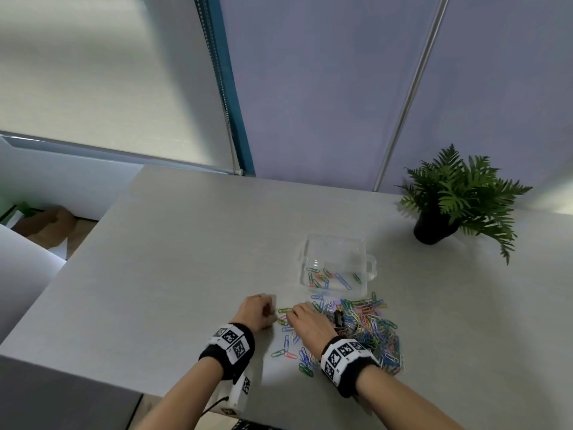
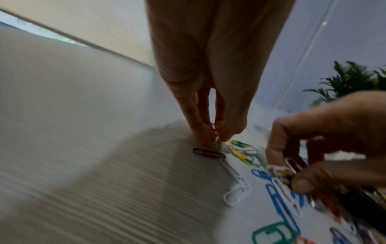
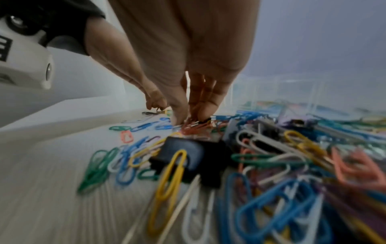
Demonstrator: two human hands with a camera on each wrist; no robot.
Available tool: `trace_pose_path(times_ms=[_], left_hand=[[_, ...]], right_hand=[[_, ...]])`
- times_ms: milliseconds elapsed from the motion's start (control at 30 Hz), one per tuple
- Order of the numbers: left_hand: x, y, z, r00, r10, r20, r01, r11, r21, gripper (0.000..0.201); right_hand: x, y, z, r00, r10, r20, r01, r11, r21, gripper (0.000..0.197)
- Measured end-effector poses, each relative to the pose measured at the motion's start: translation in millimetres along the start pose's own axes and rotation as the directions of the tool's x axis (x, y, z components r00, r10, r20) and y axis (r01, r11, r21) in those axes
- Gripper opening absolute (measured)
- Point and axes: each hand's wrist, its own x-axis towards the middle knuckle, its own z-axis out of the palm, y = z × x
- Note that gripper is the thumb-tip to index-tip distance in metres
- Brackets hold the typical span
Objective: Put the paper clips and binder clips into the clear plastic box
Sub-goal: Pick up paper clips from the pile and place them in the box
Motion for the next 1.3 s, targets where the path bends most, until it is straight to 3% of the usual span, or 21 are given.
trace_pose_path(times_ms=[33, 133, 233, 267, 333, 400, 567, 633, 700, 800, 900, 1000, 1100, 1200, 1300], left_hand=[[-0.7, -4.4, -1.6, 1.0, -0.009, -0.007, 0.009, 0.999, -0.049, 0.01], [-2.2, -16.5, -6.4, 0.998, -0.059, -0.008, 0.057, 0.982, -0.179, 0.03], [-4.3, -16.6, -15.3, 0.998, -0.062, 0.0, 0.058, 0.941, -0.333, 0.03], [-3.6, -12.5, -19.4, 0.999, -0.052, -0.008, 0.045, 0.924, -0.379, 0.029], [0.2, 0.4, -27.3, 1.0, -0.006, -0.029, -0.008, 0.893, -0.451, 0.027], [7.1, 21.0, -35.6, 0.997, 0.065, -0.042, -0.077, 0.865, -0.496, 0.027], [41.3, 82.6, -44.6, 0.979, 0.18, -0.098, -0.205, 0.889, -0.409, 0.019], [52.6, 98.6, -42.5, 0.97, 0.23, -0.081, -0.243, 0.935, -0.258, 0.007], [60.0, 105.0, -39.0, 0.964, 0.265, -0.008, -0.264, 0.957, -0.117, 0.013], [60.9, 100.2, -38.6, 0.953, 0.298, 0.054, -0.299, 0.954, 0.015, 0.022], [52.0, 83.6, -44.9, 0.923, 0.384, 0.0, -0.384, 0.923, -0.002, 0.029], [32.5, 56.3, -51.5, 0.932, 0.36, -0.05, -0.362, 0.93, -0.054, 0.032], [9.3, 20.4, -47.7, 0.966, 0.26, 0.008, -0.26, 0.966, -0.007, 0.036], [-17.8, -5.7, -33.8, 0.986, 0.113, 0.122, -0.121, 0.991, 0.059, 0.073], [-40.9, -9.8, -10.6, 0.988, 0.019, 0.156, -0.059, 0.965, 0.255, 0.111]], right_hand=[[-1.0, -0.7, -0.5, 0.999, 0.006, -0.032, -0.005, 0.999, 0.033, 0.032], [-1.7, 7.3, 0.4, 1.0, 0.021, 0.017, -0.022, 0.999, 0.049, 0.031], [-3.4, 18.6, -5.2, 0.995, 0.105, -0.003, -0.1, 0.957, 0.271, 0.015], [-3.8, 23.0, -10.1, 0.985, 0.172, -0.019, -0.149, 0.899, 0.411, 0.009], [-5.9, 34.0, -23.5, 0.95, 0.311, -0.002, -0.225, 0.69, 0.688, 0.01], [-9.4, 47.2, -38.8, 0.916, 0.401, 0.002, -0.232, 0.527, 0.817, 0.015], [-5.5, 80.9, -57.5, 0.808, 0.585, -0.077, -0.17, 0.356, 0.919, 0.017], [0.5, 88.9, -59.3, 0.779, 0.62, -0.088, -0.183, 0.359, 0.915, 0.013], [7.0, 95.6, -57.6, 0.768, 0.634, -0.085, -0.206, 0.37, 0.906, 0.012], [13.4, 101.8, -55.0, 0.759, 0.641, -0.113, -0.285, 0.483, 0.828, 0.009], [13.6, 105.1, -54.2, 0.803, 0.579, -0.143, -0.352, 0.654, 0.669, 0.011], [9.4, 95.6, -58.6, 0.878, 0.459, -0.133, -0.348, 0.805, 0.481, 0.017], [-1.5, 72.1, -61.6, 0.955, 0.25, -0.156, -0.202, 0.941, 0.27, 0.022], [-14.4, 45.5, -48.7, 0.999, -0.025, -0.044, 0.031, 0.991, 0.129, 0.034], [-15.7, 29.4, -22.8, 0.978, -0.1, 0.183, 0.095, 0.995, 0.036, 0.079]])
